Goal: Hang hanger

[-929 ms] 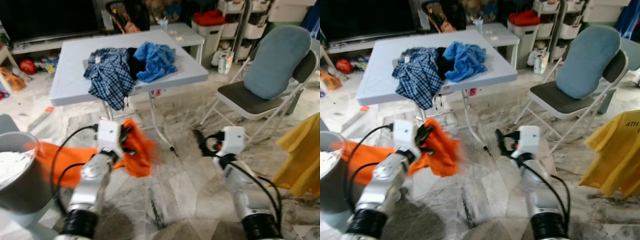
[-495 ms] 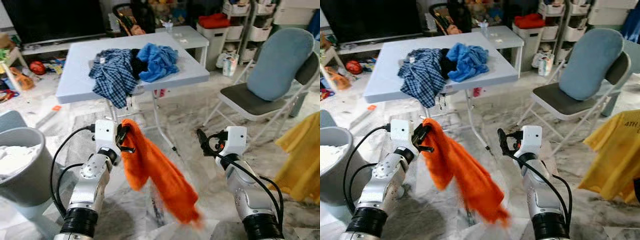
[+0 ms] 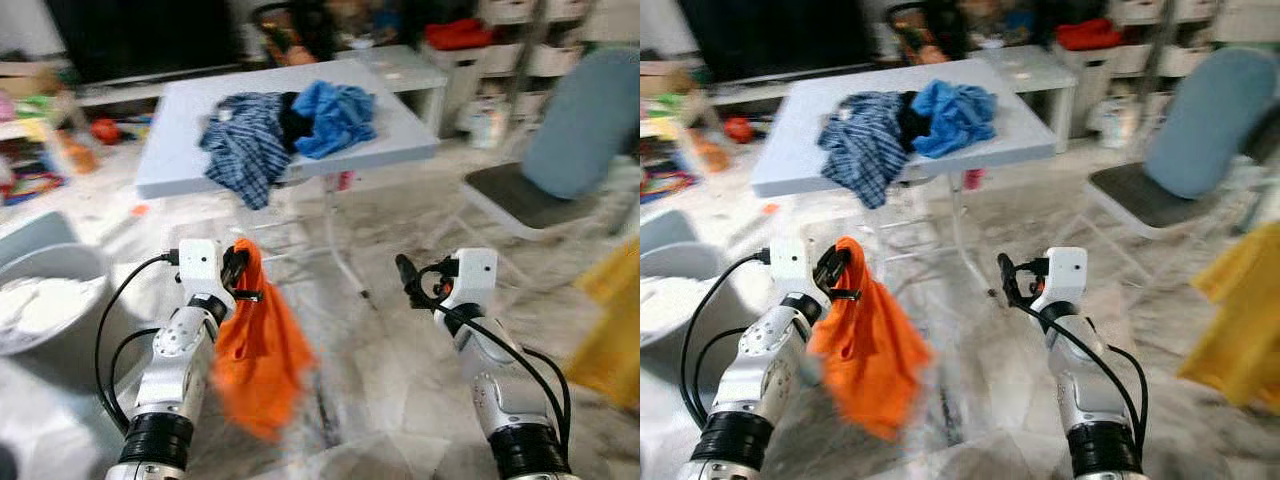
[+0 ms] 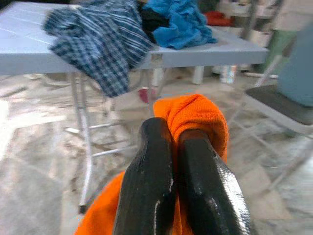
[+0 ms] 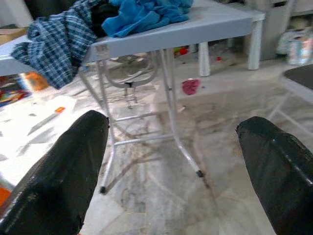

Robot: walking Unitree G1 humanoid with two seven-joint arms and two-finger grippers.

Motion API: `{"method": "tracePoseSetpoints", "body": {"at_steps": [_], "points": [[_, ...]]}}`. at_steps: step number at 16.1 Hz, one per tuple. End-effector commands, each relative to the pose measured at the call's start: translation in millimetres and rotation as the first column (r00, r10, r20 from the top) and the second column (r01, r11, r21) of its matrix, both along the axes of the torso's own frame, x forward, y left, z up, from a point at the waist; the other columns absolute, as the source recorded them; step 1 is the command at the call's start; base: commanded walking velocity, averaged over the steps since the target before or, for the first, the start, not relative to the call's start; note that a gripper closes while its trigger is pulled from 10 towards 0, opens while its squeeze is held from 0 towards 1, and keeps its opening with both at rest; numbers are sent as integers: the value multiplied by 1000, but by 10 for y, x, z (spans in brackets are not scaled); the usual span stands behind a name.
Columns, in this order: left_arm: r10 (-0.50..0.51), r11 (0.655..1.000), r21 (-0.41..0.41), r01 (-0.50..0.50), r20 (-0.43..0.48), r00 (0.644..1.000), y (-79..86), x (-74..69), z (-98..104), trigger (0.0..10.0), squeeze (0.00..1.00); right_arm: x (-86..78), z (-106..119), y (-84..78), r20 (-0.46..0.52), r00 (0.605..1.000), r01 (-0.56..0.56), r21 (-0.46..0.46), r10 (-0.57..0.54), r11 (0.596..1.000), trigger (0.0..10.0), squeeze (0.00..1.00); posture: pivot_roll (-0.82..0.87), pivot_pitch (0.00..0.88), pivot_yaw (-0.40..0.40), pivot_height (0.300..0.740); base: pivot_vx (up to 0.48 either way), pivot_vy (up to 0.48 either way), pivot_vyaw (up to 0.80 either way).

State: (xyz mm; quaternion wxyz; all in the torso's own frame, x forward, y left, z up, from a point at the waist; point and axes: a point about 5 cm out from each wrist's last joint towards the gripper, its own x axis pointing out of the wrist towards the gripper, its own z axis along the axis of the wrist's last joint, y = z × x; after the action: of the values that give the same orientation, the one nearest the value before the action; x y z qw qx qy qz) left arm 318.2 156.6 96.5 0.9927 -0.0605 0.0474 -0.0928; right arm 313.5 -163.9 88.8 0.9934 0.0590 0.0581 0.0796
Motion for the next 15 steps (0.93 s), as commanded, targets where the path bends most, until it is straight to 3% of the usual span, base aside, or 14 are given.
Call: {"method": "tracePoseSetpoints", "body": {"at_steps": [1, 15], "points": [[12, 1000, 0, -12, 28, 1000, 39, 46, 85, 10000, 0, 4, 48, 45, 19, 1000, -10, 18, 9, 1000, 10000, 0, -100, 0, 32, 740, 0, 420, -663], [-11, 1000, -13, 11, -20, 1000, -1, 25, 8, 10000, 0, -3, 42, 36, 9, 1000, -4, 14, 4, 1000, 10000, 0, -103, 0, 31, 740, 0, 423, -754]]}}
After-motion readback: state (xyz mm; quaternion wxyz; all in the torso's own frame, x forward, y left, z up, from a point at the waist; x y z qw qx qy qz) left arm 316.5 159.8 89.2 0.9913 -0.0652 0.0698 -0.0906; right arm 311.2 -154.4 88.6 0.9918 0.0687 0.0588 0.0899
